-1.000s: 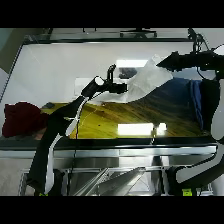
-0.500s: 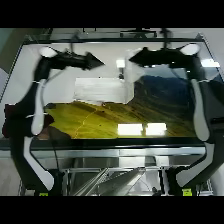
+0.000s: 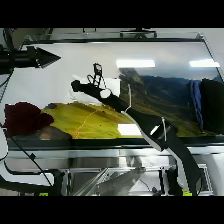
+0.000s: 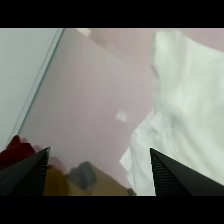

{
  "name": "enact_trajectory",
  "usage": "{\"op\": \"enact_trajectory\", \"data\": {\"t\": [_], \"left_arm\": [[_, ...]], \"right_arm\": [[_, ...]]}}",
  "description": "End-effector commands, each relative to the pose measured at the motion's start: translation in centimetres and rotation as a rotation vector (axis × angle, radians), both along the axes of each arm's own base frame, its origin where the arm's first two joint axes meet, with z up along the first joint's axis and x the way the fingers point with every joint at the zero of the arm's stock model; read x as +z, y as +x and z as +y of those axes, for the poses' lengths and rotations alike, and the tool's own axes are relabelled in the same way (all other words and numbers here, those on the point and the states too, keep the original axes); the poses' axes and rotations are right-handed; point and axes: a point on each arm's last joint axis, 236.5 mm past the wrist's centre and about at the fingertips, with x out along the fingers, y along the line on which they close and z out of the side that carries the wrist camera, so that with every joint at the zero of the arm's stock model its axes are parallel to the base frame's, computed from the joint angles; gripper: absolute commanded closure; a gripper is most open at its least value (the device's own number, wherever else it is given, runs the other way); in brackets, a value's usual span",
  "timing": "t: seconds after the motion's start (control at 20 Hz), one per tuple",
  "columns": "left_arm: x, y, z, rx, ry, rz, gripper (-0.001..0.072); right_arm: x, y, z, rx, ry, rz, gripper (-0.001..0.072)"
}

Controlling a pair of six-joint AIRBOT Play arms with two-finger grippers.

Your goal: Fold the shirts.

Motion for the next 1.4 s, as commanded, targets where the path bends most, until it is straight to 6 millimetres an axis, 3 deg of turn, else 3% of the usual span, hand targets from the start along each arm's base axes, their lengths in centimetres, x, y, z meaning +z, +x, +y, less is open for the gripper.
{"op": "enact_trajectory", "data": {"t": [0.0,0.1,0.2,0.25,0.35,0.4,0.45,0.5,0.6,0.75,1.0,1.2,1.25,1.35], "left_arm": [[-1.7,-2.2,0.9,0.010,-0.010,0.038,0.0703],[-2.4,-2.7,0.7,0.010,-0.012,0.048,0.0703],[-2.5,-2.8,0.7,0.005,-0.013,0.053,0.0703],[-2.4,-2.9,0.6,0.004,-0.017,0.052,0.0702],[-1.7,-2.9,0.4,-0.004,-0.046,0.044,0.0703],[-1.3,-3.0,0.3,-0.009,-0.063,0.033,0.0703],[-1.0,-2.9,0.2,-0.008,-0.074,0.029,0.0703],[-0.7,-2.9,0.1,-0.012,-0.085,0.015,0.0703],[-0.7,-2.9,0.1,-0.014,-0.082,0.009,0.0703],[-0.7,-2.9,0.1,-0.018,-0.079,-0.002,0.0703],[-0.8,-3.0,0.1,-0.025,-0.075,-0.010,0.0703],[-0.8,-3.3,0.0,-0.042,-0.068,-0.025,0.0703],[-0.8,-3.3,0.0,-0.041,-0.068,-0.027,0.0703],[-0.8,-3.3,0.0,-0.042,-0.067,-0.030,0.0703]], "right_arm": [[-0.5,-1.5,1.6,0.034,-0.078,-0.090,-0.0004],[2.1,-1.1,0.4,0.121,-0.086,-0.118,0.0016],[4.6,-0.5,-2.9,0.237,-0.145,-0.157,0.0230],[5.2,0.0,-5.2,0.266,-0.163,-0.125,0.0230],[5.0,1.4,-12.1,0.242,-0.206,0.062,0.0223],[4.1,1.9,-16.1,0.212,-0.239,0.176,0.0184],[3.1,2.1,-19.6,0.184,-0.264,0.276,0.0052],[1.9,2.0,-22.7,0.166,-0.277,0.374,0.0041],[-0.4,1.4,-26.4,0.151,-0.271,0.523,0.0041],[-3.7,2.1,-27.2,0.127,-0.269,0.579,0.0041],[-9.7,2.8,-25.4,0.102,-0.234,0.642,0.0041],[-10.8,2.1,-22.1,0.143,-0.115,0.680,0.0045],[-11.0,2.0,-21.2,0.149,-0.097,0.684,0.0064],[-10.8,1.8,-19.1,0.178,-0.061,0.653,0.0279]]}}
